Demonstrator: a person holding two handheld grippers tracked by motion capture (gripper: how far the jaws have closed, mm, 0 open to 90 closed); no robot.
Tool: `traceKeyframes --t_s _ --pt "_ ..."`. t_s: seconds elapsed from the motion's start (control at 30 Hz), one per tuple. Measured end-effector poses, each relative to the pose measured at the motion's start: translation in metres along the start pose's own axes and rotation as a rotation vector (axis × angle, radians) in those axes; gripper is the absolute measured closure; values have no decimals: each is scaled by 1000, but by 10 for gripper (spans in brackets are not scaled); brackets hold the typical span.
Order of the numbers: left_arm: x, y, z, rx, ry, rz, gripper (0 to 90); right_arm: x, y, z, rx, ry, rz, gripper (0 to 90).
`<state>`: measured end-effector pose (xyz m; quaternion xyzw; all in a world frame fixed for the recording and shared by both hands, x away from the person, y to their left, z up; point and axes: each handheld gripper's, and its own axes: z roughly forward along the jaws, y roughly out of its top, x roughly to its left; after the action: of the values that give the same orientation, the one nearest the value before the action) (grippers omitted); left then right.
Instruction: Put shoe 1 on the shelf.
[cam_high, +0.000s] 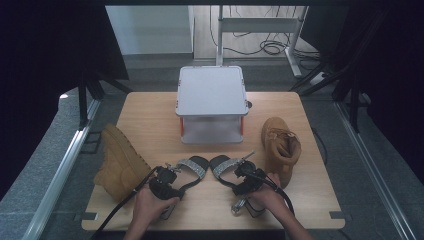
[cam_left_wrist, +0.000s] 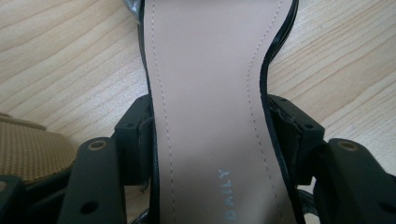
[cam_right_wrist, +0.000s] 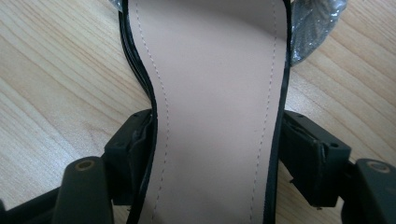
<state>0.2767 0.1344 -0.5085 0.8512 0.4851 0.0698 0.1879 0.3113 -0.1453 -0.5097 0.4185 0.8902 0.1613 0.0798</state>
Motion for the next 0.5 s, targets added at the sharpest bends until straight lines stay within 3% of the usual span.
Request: traceKeyframes --t_s 0.5 --pt "4 -2 0 -48 1 -15 409 -3 -4 -3 -26 2 40 361"
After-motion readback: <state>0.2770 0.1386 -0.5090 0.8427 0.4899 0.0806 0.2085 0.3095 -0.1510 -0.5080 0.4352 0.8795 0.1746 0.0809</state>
